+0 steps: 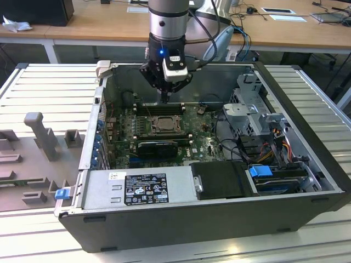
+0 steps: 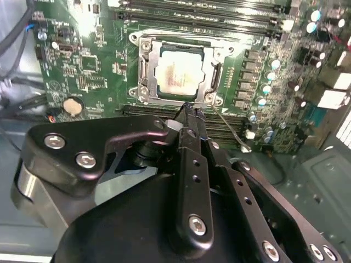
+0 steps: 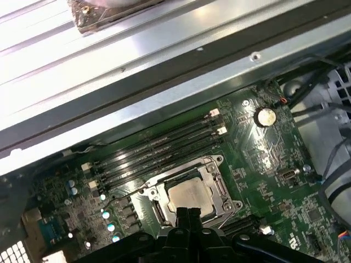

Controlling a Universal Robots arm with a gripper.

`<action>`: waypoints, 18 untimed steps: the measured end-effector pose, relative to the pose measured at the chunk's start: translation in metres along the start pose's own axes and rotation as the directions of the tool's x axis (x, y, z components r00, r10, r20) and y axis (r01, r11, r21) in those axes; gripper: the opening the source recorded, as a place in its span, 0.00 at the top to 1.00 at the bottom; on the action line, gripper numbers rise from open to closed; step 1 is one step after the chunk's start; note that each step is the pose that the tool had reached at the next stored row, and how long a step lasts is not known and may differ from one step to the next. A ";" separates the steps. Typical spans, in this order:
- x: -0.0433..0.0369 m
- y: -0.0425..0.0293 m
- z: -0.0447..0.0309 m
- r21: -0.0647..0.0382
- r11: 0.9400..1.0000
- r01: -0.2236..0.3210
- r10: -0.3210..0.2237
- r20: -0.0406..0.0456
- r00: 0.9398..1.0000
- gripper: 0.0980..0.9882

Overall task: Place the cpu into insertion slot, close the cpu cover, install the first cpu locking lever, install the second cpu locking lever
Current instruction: 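Install the first cpu locking lever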

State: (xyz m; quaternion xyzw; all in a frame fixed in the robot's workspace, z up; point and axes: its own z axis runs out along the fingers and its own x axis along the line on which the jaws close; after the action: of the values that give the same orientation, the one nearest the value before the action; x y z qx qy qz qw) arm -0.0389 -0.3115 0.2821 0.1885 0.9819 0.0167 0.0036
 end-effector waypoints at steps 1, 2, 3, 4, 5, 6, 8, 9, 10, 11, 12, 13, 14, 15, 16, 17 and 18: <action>0.0000 0.0000 0.0000 0.000 1.000 0.013 -0.013 0.000 1.000 0.99; 0.0000 0.0000 0.0000 0.000 0.999 0.036 -0.036 -0.001 0.999 0.99; 0.0000 0.0000 0.0000 0.000 0.999 0.048 -0.048 -0.002 0.999 0.99; 0.0000 0.0000 0.0000 0.000 0.998 0.060 -0.060 -0.002 0.998 0.99; 0.0000 0.0000 0.0000 0.000 0.998 0.068 -0.068 -0.002 0.998 0.99; 0.0000 0.0000 0.0000 0.000 0.997 0.080 -0.080 -0.003 0.997 0.99; 0.0001 -0.0001 0.0000 0.000 0.996 0.088 -0.088 -0.003 0.996 0.99; 0.0006 -0.0002 0.0000 0.000 0.996 0.090 -0.090 -0.003 0.996 0.99; 0.0007 -0.0003 0.0000 0.000 0.996 0.090 -0.090 -0.003 0.996 0.99; 0.0009 -0.0004 0.0000 0.000 0.996 0.090 -0.090 -0.003 0.996 0.99; 0.0011 -0.0005 0.0000 0.000 0.996 0.090 -0.090 -0.003 0.996 0.99; 0.0013 -0.0005 0.0000 0.000 0.996 0.090 -0.090 -0.003 0.996 0.99; 0.0015 -0.0006 0.0000 0.000 0.996 0.090 -0.090 -0.003 0.996 0.99; 0.0019 -0.0007 0.0000 0.000 0.996 0.091 -0.091 -0.003 0.996 0.99; 0.0020 -0.0008 0.0000 0.000 0.996 0.092 -0.092 -0.003 0.996 0.99; 0.0022 -0.0009 0.0000 0.000 0.996 0.094 -0.094 -0.003 0.996 0.99; 0.0025 -0.0010 0.0000 0.000 0.995 0.098 -0.098 -0.003 0.995 0.99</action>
State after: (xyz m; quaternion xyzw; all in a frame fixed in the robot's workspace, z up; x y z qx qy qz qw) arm -0.0416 -0.3115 0.2821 0.1399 0.9900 0.0169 0.0028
